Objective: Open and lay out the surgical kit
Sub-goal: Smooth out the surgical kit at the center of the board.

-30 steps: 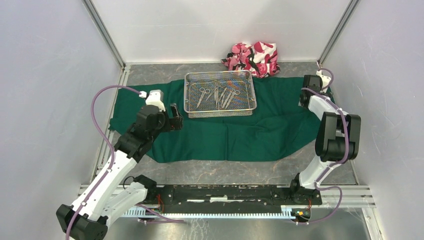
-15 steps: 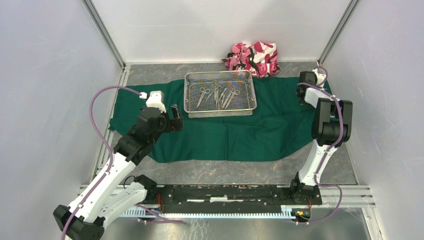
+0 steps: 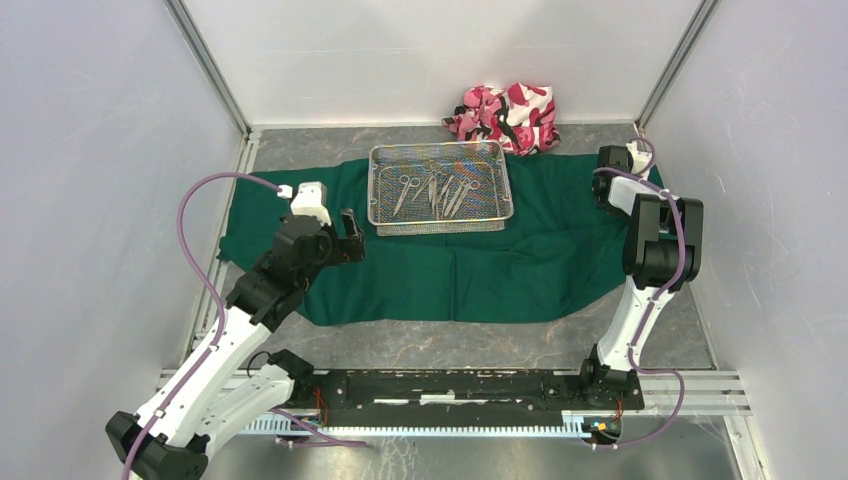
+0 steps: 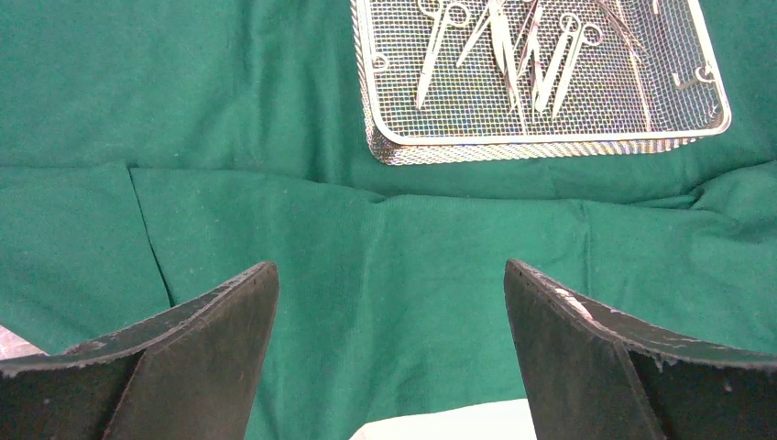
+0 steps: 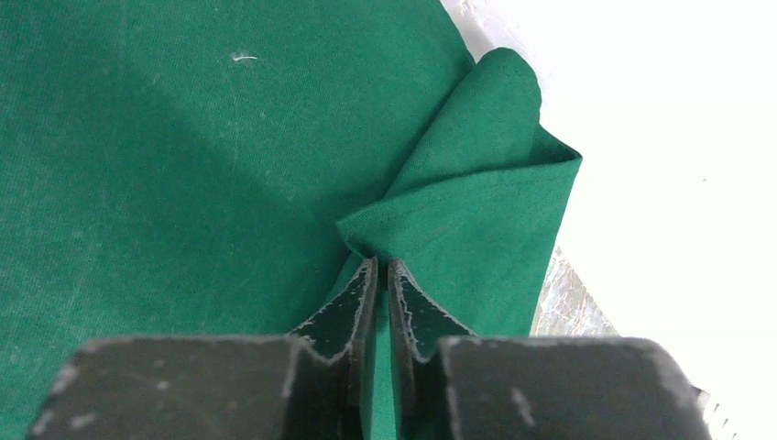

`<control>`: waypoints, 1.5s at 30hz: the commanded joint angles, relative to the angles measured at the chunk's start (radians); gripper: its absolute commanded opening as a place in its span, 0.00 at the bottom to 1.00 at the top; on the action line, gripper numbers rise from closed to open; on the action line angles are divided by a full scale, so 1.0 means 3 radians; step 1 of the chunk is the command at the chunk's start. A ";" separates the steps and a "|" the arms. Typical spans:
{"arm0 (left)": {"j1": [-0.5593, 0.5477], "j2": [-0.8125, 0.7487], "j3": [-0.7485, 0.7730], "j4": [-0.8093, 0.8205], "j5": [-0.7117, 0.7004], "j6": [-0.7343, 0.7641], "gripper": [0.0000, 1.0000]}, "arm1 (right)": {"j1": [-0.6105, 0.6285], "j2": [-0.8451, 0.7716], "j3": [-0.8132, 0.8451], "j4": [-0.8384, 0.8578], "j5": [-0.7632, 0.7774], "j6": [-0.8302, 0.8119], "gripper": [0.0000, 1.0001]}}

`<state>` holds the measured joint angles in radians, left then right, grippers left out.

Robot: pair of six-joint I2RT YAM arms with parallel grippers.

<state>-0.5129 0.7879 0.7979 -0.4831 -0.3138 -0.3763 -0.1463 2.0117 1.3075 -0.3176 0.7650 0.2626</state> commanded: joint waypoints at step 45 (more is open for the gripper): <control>-0.0005 0.0467 0.0096 -0.0319 -0.0903 -0.0298 1.00 | 0.1761 -0.3132 -0.2740 0.1034 -0.1789 -0.0627 0.85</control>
<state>-0.5129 0.8429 0.7948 -0.5003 -0.4549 -0.3859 0.1848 1.0397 0.4988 -0.0223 0.4610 0.1894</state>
